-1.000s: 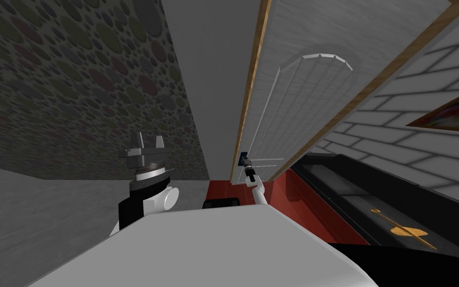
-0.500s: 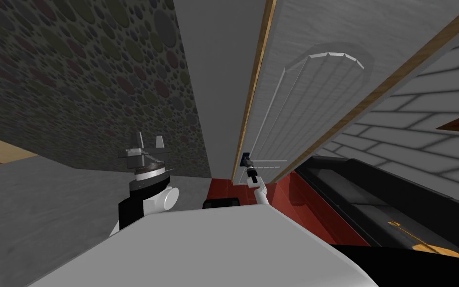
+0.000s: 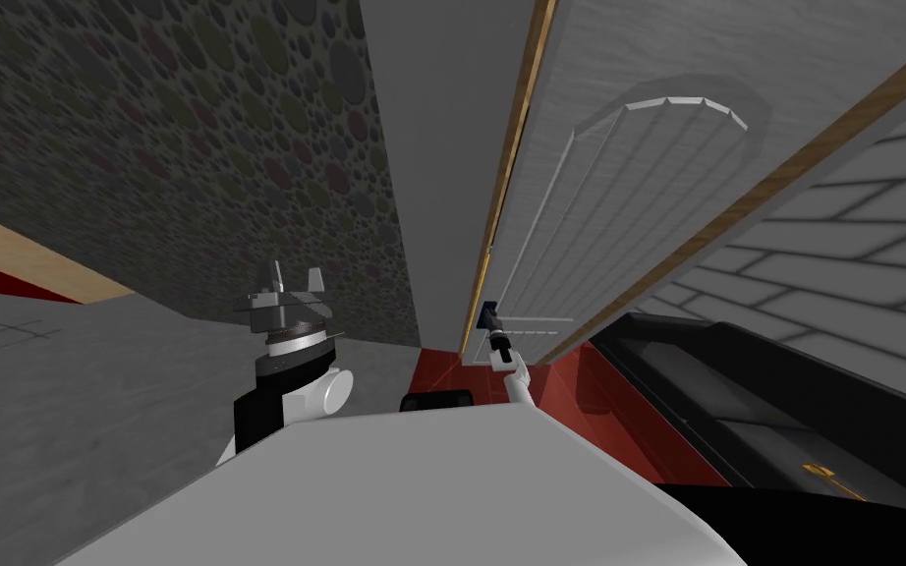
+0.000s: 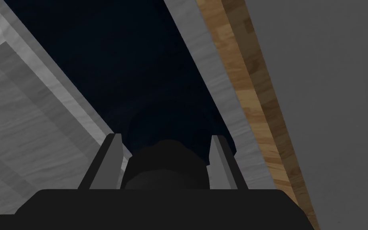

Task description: Pull the door open

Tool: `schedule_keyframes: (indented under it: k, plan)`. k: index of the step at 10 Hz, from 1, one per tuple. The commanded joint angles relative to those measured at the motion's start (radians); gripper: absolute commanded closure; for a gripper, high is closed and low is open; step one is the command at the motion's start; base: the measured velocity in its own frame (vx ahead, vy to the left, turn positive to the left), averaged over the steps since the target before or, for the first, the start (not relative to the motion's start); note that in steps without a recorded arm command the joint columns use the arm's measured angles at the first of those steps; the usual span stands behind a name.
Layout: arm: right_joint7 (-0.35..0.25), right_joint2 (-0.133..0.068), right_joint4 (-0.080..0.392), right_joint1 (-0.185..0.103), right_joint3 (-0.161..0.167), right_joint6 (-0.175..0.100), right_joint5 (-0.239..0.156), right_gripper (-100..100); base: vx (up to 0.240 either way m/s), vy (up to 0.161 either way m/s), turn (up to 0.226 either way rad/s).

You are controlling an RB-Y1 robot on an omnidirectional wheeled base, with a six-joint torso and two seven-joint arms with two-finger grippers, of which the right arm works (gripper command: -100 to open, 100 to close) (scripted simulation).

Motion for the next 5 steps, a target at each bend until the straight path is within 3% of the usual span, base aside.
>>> schedule_keyframes:
  k: [1, 3, 4, 5]
  plan:
    - [-0.028, 0.0, -0.001, 0.005, 0.004, 0.001, -0.015, 100, -0.034, -0.006, 0.05]
    - [-0.092, -0.013, -0.003, 0.014, 0.003, -0.001, -0.082, 100, -0.054, -0.015, 0.135]
    - [-0.109, -0.013, -0.003, 0.014, 0.003, -0.001, -0.082, 100, -0.048, -0.026, 0.083]
    - [-0.144, -0.02, -0.004, 0.018, 0.003, -0.002, -0.116, 100, -0.047, -0.012, 0.12]
